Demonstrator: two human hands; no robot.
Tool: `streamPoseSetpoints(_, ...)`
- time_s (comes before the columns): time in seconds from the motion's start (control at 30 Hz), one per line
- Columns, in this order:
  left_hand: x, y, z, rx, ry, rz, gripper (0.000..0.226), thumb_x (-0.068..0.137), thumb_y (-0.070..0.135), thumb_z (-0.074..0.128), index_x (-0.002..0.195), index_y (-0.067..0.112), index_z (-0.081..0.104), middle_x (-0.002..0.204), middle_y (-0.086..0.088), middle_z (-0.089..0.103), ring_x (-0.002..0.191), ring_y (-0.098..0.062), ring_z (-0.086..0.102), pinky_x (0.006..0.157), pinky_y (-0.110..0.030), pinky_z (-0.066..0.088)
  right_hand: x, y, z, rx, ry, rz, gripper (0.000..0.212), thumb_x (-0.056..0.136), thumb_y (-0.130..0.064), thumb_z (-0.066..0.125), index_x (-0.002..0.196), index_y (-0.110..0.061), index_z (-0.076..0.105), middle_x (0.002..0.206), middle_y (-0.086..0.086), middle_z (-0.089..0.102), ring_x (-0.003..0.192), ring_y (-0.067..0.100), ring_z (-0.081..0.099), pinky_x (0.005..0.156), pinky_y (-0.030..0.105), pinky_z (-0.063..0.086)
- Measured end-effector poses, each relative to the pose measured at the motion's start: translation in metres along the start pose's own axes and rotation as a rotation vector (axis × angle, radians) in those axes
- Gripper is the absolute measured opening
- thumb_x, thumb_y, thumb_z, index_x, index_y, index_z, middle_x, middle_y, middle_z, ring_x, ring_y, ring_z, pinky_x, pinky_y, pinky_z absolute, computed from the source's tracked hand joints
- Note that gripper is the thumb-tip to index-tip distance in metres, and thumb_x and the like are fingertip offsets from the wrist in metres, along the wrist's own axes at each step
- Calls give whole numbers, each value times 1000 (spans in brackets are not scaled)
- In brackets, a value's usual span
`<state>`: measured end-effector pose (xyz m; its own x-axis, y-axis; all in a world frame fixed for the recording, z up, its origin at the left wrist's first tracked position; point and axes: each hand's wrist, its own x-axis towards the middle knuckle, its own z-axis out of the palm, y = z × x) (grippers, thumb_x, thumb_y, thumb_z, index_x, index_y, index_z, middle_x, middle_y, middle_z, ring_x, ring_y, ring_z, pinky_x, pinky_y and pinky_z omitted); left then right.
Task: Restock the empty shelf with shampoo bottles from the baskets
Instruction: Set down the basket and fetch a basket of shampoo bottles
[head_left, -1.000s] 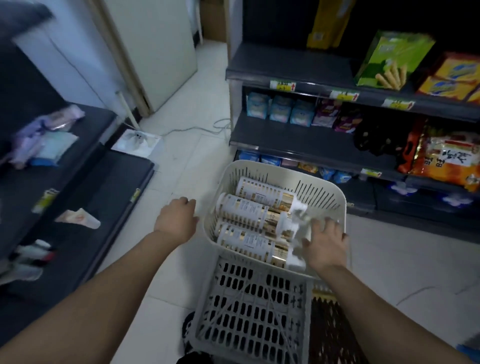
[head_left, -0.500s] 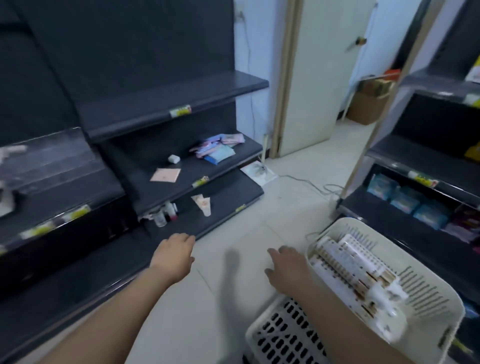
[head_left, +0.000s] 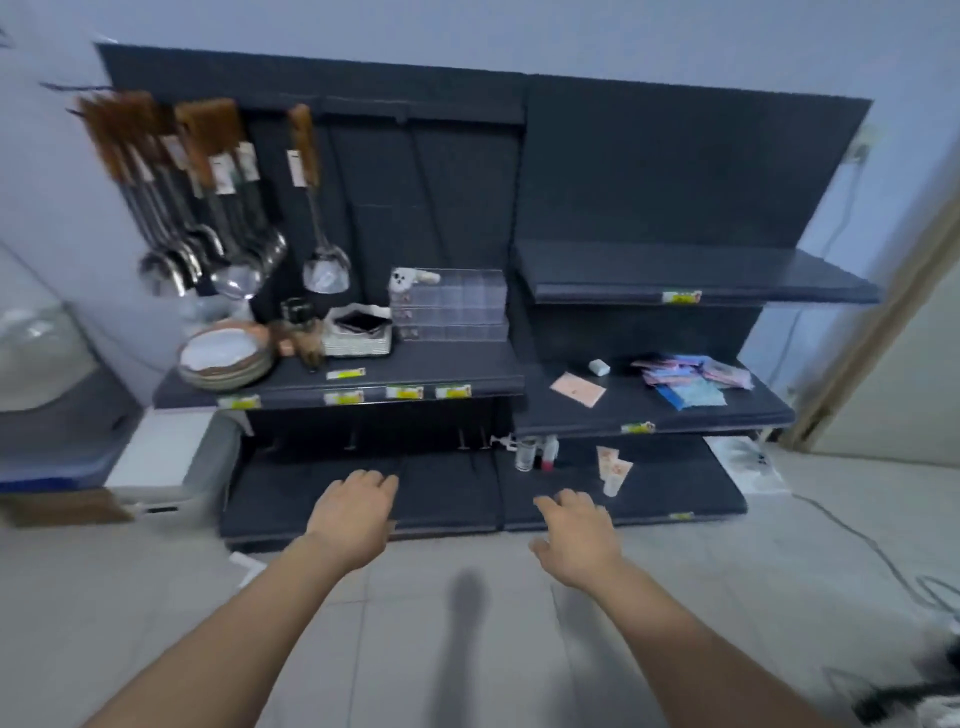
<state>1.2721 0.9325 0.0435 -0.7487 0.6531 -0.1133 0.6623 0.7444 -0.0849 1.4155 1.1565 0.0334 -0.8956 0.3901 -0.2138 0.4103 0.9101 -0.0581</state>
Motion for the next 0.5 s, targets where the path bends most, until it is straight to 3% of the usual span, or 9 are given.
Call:
streamPoseSetpoints(0.33,-80,-191,-2,46,51,-273,40,92,29,52,129,15,44,125,-7,54,119,-27,48,91,-36,43,55,-218,-30,-58,58,-324,58,96,-44,51,147,-20,37,141,8,45,130,28,40,104,40,36)
streamPoseSetpoints(0.5,-105,-272,2,43,42,-435,41,91,30,58,128,17,47,129,-5,55,120,-26,49,93,-37,44,86,-302,-41,-97,55,-459,58,96,-45,51,147,-20,37,140,8,45,129,29,41,104,41,38)
